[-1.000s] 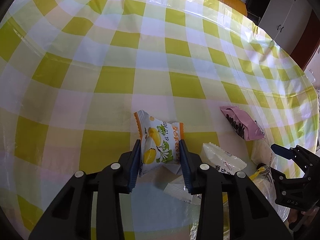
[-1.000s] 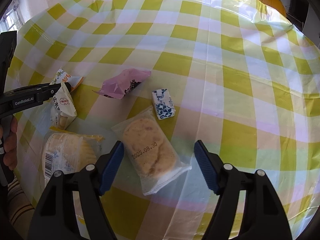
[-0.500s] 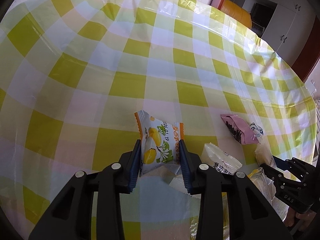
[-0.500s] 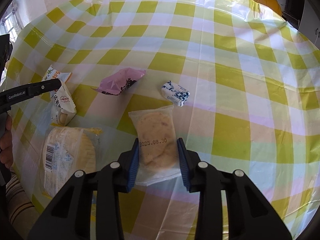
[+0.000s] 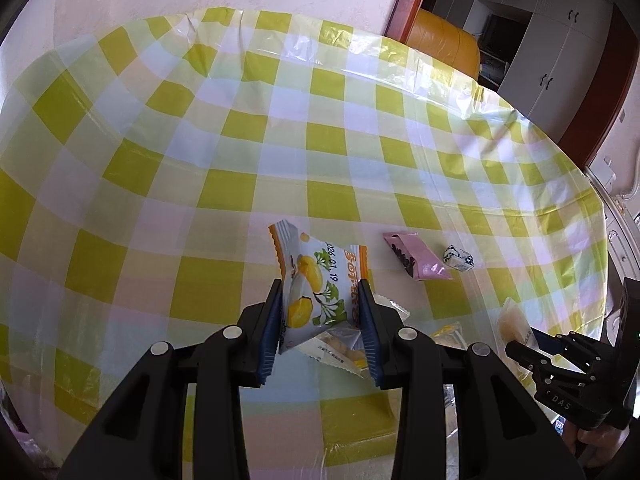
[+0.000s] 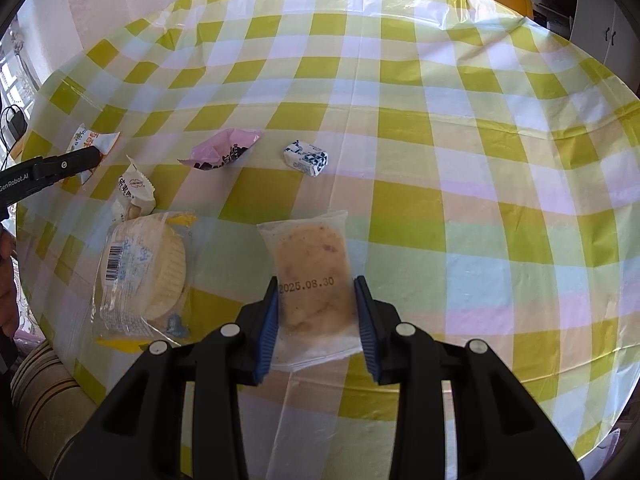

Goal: Organize snacks
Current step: 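Carry both held packets with both tools over the white box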

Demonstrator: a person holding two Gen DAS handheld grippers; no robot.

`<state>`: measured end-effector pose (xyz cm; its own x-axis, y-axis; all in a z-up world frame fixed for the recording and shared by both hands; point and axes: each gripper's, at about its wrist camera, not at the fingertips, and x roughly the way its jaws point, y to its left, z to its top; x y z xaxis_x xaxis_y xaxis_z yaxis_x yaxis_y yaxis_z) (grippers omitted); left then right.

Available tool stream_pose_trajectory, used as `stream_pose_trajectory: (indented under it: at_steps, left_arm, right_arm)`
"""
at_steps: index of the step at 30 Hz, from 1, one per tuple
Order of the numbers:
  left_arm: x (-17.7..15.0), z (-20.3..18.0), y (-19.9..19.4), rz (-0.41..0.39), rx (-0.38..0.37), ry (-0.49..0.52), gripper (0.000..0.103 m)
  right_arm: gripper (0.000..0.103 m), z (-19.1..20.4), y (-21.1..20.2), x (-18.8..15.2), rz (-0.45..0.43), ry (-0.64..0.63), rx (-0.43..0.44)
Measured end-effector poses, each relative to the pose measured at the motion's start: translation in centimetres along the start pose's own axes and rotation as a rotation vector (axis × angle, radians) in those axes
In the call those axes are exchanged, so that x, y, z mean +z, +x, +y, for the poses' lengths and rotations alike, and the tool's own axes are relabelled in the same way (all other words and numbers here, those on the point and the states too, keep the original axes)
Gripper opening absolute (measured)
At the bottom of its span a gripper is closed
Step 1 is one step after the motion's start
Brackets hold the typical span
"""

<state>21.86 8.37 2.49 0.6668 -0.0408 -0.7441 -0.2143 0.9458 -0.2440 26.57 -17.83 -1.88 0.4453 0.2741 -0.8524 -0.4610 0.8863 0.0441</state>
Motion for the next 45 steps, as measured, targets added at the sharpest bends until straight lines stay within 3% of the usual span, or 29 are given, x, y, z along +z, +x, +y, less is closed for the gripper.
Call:
stream_pose_trajectory:
  at_steps: [22,34,45]
  left_arm:
    - [-3.0,-10.6,-4.2,-0.005,-0.145,0.161,0.035]
    - [-6.8,-19.2,-4.2,0.073,-0.276,0.316,0.035]
    - [-11.2,-28.3,-3.6,0.181,-0.421,0.492,0.035]
  right_arm:
    - [0.036,-4.8,-6.6,-6.0,-0.031,0.116,-0.049]
    - [0.036,-9.3,-10.2,-10.5,-0.038,0.202,-0.109]
    - [0.036,-16.2,-14.1,-16.6,-0.03,0.331,-0.223]
